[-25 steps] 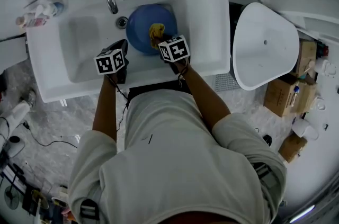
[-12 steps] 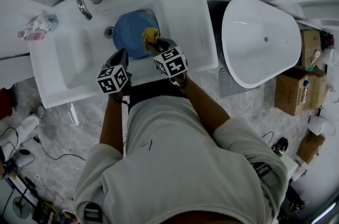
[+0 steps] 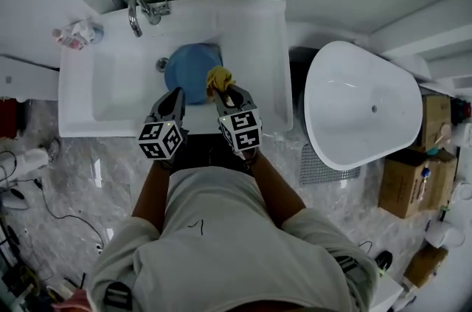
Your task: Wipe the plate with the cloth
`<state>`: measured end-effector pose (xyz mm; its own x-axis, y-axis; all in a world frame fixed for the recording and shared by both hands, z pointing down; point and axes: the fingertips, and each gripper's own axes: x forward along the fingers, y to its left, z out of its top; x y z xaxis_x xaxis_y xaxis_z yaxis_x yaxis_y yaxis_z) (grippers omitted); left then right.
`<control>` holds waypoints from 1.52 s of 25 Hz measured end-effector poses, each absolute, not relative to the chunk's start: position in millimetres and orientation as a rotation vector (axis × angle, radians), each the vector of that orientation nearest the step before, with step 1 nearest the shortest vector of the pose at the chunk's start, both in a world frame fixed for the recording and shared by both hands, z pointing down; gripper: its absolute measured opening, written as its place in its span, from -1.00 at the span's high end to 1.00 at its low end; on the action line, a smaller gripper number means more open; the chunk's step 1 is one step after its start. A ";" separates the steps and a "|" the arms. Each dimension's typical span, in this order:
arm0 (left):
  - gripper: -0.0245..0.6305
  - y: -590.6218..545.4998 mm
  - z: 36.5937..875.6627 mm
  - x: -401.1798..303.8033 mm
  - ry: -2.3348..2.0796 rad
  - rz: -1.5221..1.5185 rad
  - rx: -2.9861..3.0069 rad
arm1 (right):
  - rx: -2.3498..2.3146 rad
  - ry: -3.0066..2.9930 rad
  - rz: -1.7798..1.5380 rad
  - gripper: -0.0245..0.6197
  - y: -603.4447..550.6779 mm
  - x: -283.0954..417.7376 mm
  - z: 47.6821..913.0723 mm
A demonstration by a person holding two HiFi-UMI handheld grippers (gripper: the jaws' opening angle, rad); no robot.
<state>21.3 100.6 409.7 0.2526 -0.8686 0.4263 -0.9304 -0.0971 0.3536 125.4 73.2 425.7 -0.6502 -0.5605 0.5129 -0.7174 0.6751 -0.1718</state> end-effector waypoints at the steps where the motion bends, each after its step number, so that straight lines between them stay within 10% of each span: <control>1: 0.86 100.7 399.2 22.4 -1.645 0.127 1.990 | 1.016 -2.488 0.496 0.70 72.6 127.4 415.4; 19: 0.86 81.6 206.0 -24.1 -1.958 0.007 2.376 | 1.276 -2.732 0.131 0.70 51.2 102.5 246.1; 38: 0.86 89.0 200.2 -57.6 -1.987 0.009 2.387 | 1.365 -2.684 0.030 0.70 56.0 100.8 220.0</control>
<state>-57.6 89.0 200.2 0.1818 -0.9829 0.0275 -0.9832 -0.1812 0.0236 100.8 56.0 220.0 -0.5822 -0.8033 0.1251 -0.8059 0.5906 0.0412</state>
